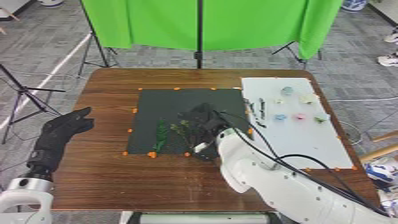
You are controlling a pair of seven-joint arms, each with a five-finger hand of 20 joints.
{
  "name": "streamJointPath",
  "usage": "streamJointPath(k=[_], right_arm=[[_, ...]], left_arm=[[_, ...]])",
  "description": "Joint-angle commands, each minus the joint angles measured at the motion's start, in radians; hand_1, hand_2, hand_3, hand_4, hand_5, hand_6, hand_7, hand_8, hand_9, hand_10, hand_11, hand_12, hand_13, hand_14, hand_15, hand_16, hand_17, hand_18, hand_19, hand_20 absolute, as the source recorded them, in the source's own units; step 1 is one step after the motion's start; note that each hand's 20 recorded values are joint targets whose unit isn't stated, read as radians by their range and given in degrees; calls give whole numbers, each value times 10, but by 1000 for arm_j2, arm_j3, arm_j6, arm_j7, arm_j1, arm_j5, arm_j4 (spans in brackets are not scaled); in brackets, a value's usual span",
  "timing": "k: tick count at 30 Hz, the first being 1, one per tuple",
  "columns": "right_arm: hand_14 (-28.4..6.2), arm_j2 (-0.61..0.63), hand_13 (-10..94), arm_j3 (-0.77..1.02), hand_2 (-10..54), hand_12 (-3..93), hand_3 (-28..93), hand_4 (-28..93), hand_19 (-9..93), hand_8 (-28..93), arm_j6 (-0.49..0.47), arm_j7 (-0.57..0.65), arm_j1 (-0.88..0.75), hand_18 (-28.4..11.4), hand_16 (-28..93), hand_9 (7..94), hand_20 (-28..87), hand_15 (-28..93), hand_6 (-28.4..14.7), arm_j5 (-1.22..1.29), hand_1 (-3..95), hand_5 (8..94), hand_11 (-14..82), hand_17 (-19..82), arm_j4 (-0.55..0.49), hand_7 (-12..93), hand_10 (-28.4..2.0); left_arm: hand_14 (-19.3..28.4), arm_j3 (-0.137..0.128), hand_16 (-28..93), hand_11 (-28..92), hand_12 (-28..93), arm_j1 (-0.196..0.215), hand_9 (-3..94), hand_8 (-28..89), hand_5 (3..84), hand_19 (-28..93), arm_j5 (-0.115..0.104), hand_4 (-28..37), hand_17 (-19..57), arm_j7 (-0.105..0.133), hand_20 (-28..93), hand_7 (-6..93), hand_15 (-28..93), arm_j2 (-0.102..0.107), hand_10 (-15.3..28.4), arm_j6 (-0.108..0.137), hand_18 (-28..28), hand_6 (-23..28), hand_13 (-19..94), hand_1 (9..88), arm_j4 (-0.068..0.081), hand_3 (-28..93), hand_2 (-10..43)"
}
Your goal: Arrange flowers
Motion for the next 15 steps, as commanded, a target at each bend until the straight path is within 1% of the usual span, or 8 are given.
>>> streamJointPath(k=[1,5,7,8,9,11,12,15], right_arm=[[-87,81,937,79,32,153,548,-110,904,-66,65,-63,-56,-87,216,644,-244,314,-44,-34,201,571,89,720,-85,119,-200],[-88,150,937,181,5,155,578,-107,901,-63,113,-100,-110,-90,227,652,-223,307,-49,-98,203,572,94,716,-161,122,-197],[-88,184,937,243,-35,157,592,-105,905,-63,120,-104,-143,-93,235,655,-205,310,-50,-173,232,572,98,709,-190,124,-194],[-86,195,933,271,-56,161,599,-112,878,-64,124,-106,-155,-95,262,655,-85,311,-50,-217,250,571,100,693,-189,127,-188],[-84,206,929,301,-71,162,607,-116,864,-63,121,-100,-168,-95,261,655,-35,320,-50,-266,260,570,101,688,-188,127,-185],[-80,221,919,350,-88,165,612,-122,841,-64,104,-78,-184,-97,263,654,63,337,-48,-349,280,569,104,678,-170,131,-180],[-75,227,911,365,-93,167,612,-124,823,-64,105,-66,-186,-96,267,654,132,347,-47,-364,295,568,105,670,-155,134,-177],[-71,234,903,403,-95,170,623,-141,817,-64,73,-41,-191,-94,268,651,167,359,-47,-379,319,566,108,662,-106,137,-171]], left_arm=[[194,-7,-18,169,117,17,459,-49,450,127,4,-245,84,-5,158,78,201,-16,160,-6,127,67,377,274,-4,635,93],[195,-7,-18,169,117,13,457,-49,450,128,3,-245,84,-5,158,78,200,-14,161,-6,127,67,376,274,-2,634,92],[195,-7,-18,169,117,13,457,-49,450,128,5,-246,84,-7,158,78,200,-14,161,-7,127,67,376,274,-3,634,92],[195,-7,-18,169,117,14,458,-49,450,128,4,-245,84,-8,158,78,201,-14,161,-7,127,67,376,273,-4,635,92],[195,-7,-18,169,118,11,457,-49,450,129,4,-245,84,-8,158,78,201,-15,161,-10,127,67,377,273,-1,635,92],[195,-5,-18,169,117,11,458,-49,450,129,5,-245,84,-10,158,78,201,-14,161,-10,127,67,376,273,-2,635,92],[195,-6,-18,169,117,13,458,-49,450,129,4,-245,84,-10,158,78,201,-14,161,-10,127,67,376,273,-3,635,92],[194,-6,-18,169,117,14,458,-49,450,129,4,-245,84,-9,158,78,201,-16,160,-9,127,67,377,273,-2,635,92]])
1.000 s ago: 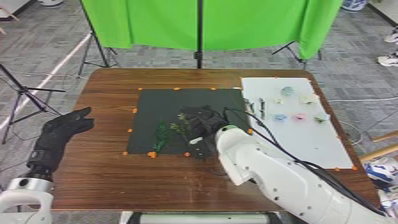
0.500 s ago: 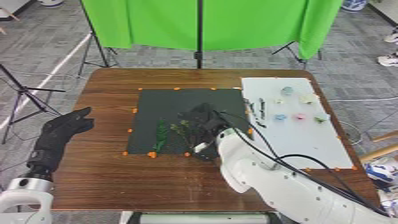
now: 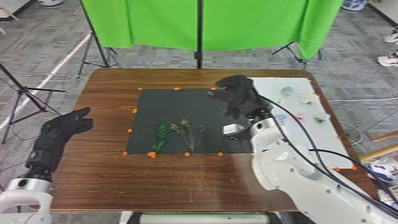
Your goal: Arrange flowers
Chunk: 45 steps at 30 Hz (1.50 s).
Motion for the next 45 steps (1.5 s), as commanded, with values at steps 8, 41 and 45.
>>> streamJointPath(k=[8,41,45], right_arm=[[-66,59,896,130,-95,193,622,-165,813,-72,-83,102,-25,-95,271,681,202,392,-36,-177,331,581,154,658,214,160,-170],[-10,-56,937,5,-95,332,516,-148,932,-53,-557,348,185,-96,220,882,496,698,-104,-282,264,748,473,769,324,139,-144],[-10,-74,937,-8,-95,332,505,-151,932,-51,-648,378,199,-93,218,881,494,698,-108,-305,257,749,472,770,336,136,-146]], left_arm=[[194,-3,-19,170,117,18,458,-48,450,129,4,-245,84,-10,158,78,200,-17,160,-12,127,67,376,272,-2,636,91],[194,4,-18,169,117,11,458,-48,451,128,8,-246,84,-5,158,77,201,-13,161,-13,126,68,377,274,-2,634,91],[194,5,-18,169,117,10,458,-48,451,128,8,-246,84,-8,158,77,201,-14,161,-17,126,68,377,272,-2,637,90]])
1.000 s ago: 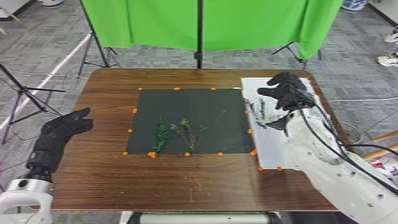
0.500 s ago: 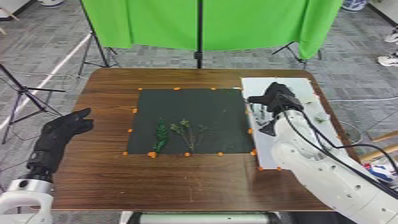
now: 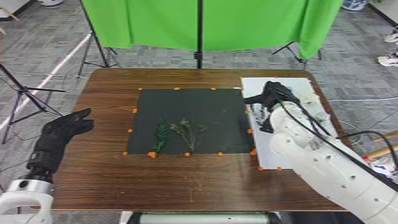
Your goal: Arrange flowers
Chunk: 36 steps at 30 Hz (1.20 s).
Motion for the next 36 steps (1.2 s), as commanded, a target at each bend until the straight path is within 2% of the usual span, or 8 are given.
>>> streamJointPath(k=[1,4,16,24,27,28,30,36], right_arm=[[-10,-36,937,-17,-95,332,503,-151,932,-50,-170,66,34,-93,218,881,494,698,-109,-39,257,750,472,770,15,136,-146],[-10,-48,937,-27,-95,331,497,-152,932,-47,-228,86,47,-92,217,881,493,699,-112,-27,252,756,471,771,32,135,-147],[-9,-101,937,-62,-95,326,495,-144,932,-40,-261,106,63,-88,210,885,490,706,-113,-5,265,773,473,776,95,142,-148],[-1,-109,937,-61,-95,320,525,-100,932,-27,-220,91,25,-88,195,899,492,730,-81,4,445,802,496,790,111,291,-131],[0,-112,937,-67,-95,305,498,-89,932,126,-217,85,15,-91,190,903,498,739,-69,11,490,794,512,795,115,336,-124],[0,-114,937,-64,-95,298,438,-50,932,220,-203,88,5,-95,187,909,505,748,-57,30,549,793,523,798,112,362,-118],[-4,-115,937,-61,-95,291,387,-4,932,247,-182,80,-1,-101,184,914,510,756,-49,46,603,797,533,802,113,385,-110],[-9,-88,937,-32,-95,282,455,49,932,256,-93,46,-22,-110,182,920,525,773,-57,72,617,794,552,807,79,433,-102]], left_arm=[[194,5,-18,169,117,5,458,-48,450,128,7,-245,84,-12,158,76,201,-7,160,-15,126,68,376,272,-1,637,90],[194,3,-18,169,118,6,457,-48,450,128,6,-246,84,-11,158,76,200,-7,160,-15,126,67,377,273,-2,636,90],[194,7,-18,168,117,5,458,-48,449,128,5,-247,84,-11,158,76,199,-13,162,-12,126,67,376,274,0,636,90],[194,6,-17,168,118,2,458,-48,450,128,5,-246,84,-11,158,76,200,-13,161,-12,126,67,376,274,3,635,90],[193,8,-18,168,118,1,458,-48,450,128,4,-245,83,-12,158,76,200,-14,161,-15,127,67,376,274,3,636,90],[194,9,-18,168,117,-2,458,-48,450,128,4,-245,83,-13,158,76,200,-11,161,-21,127,67,376,274,5,636,90],[193,11,-18,168,117,-5,458,-49,450,128,4,-245,83,-13,158,76,199,-12,161,-19,127,67,376,274,6,635,90],[194,9,-17,168,118,-3,458,-48,449,126,4,-240,83,-14,157,76,200,-12,161,-21,126,67,376,275,4,637,90]])
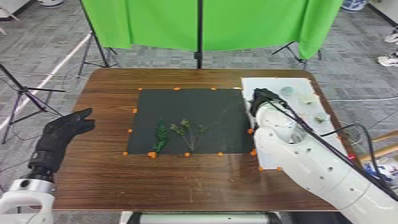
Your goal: Arrange flowers
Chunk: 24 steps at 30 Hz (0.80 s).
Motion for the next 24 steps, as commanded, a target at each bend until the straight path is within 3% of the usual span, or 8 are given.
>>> streamJointPath(k=[1,11,17,24], right_arm=[[-9,32,937,16,-95,281,465,53,932,259,89,-41,-83,-111,181,919,528,775,-61,48,613,794,555,808,-21,436,-102],[-9,94,937,218,-95,272,499,68,932,271,305,-89,-190,-116,178,920,540,787,-74,183,599,791,569,814,-221,451,-105],[-7,62,937,351,-95,268,501,61,932,270,448,-142,-330,-114,175,921,540,788,-78,376,602,790,568,814,-331,451,-107],[-3,30,937,315,-95,263,494,41,932,266,541,-195,-400,-105,174,922,524,775,-83,455,613,789,553,813,-389,441,-109]], left_arm=[[194,2,-17,168,118,5,458,-48,449,127,4,-239,83,-12,157,76,200,-8,161,-16,126,66,376,275,3,637,90],[193,-5,-18,168,118,11,457,-48,448,125,4,-233,81,-15,157,77,199,-4,161,-18,127,66,376,280,-1,633,89],[194,-13,-17,168,119,19,456,-48,448,126,4,-230,81,-20,156,77,199,-3,161,-21,127,66,375,280,-5,633,89],[194,-17,-17,166,118,23,456,-49,447,125,7,-229,80,-18,156,77,198,-5,161,-20,127,65,375,280,-9,632,89]])
